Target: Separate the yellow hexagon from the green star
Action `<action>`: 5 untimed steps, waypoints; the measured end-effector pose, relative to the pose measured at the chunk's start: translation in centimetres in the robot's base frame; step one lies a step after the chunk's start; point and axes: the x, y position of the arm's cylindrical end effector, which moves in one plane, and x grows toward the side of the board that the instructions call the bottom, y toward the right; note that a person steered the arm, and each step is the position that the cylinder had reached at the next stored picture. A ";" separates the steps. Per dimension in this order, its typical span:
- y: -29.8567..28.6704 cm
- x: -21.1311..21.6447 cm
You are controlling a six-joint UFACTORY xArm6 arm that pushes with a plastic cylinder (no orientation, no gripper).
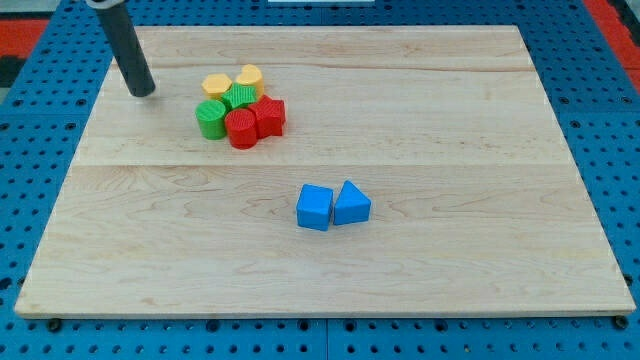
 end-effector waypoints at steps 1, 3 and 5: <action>2.5 0.7; 11.9 -0.3; 9.4 -3.2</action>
